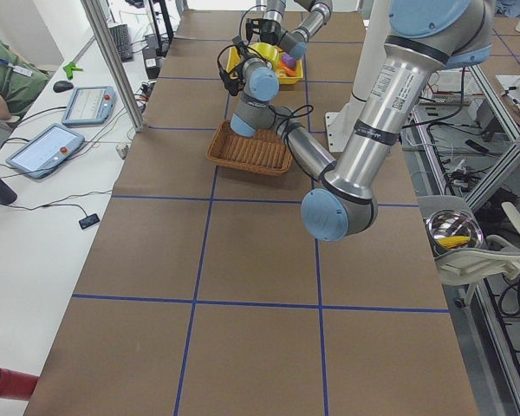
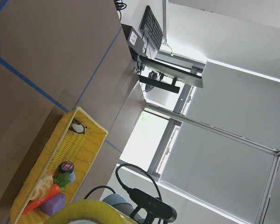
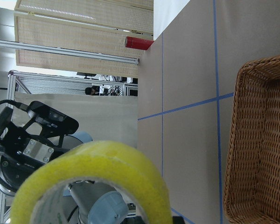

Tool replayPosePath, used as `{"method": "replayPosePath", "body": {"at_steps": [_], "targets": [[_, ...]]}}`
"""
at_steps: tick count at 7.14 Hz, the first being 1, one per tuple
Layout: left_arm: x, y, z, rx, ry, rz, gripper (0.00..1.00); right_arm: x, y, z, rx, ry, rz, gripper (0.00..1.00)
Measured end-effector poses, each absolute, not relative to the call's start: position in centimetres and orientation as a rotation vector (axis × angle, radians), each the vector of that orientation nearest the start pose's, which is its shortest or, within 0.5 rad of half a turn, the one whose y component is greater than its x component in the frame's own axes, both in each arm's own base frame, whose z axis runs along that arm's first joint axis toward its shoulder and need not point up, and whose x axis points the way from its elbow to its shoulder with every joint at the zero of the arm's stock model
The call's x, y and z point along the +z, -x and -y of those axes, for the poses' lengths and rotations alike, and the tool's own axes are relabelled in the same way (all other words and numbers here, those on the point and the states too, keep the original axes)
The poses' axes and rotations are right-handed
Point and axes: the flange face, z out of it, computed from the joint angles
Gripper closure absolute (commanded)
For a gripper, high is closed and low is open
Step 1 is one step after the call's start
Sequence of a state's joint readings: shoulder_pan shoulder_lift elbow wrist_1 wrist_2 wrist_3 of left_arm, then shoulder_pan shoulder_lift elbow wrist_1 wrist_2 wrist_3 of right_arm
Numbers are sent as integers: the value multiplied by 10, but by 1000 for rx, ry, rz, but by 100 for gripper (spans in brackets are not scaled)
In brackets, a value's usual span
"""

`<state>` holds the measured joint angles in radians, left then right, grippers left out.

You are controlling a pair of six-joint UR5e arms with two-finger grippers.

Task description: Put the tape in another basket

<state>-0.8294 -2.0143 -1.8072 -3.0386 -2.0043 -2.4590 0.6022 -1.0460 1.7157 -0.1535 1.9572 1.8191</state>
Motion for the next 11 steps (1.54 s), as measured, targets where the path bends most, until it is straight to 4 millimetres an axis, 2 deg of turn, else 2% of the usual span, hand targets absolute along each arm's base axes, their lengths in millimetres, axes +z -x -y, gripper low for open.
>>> {"method": "replayPosePath", "body": {"at_steps": [5,6,8,10,11], "targets": [[152,-300,420,-520,383,-2125,3,152,397,388,116,-132,2058,100],[149,-304,418,-510,391,-2128,7,152,397,388,117,-132,2057,100],[145,-306,416,-502,395,-2132,25,153,398,388,117,-131,2056,100],[144,-307,417,-500,396,-2132,29,153,399,387,116,-128,2056,100],[144,-307,417,-500,396,-2131,44,153,398,386,113,-127,2057,100]]}}
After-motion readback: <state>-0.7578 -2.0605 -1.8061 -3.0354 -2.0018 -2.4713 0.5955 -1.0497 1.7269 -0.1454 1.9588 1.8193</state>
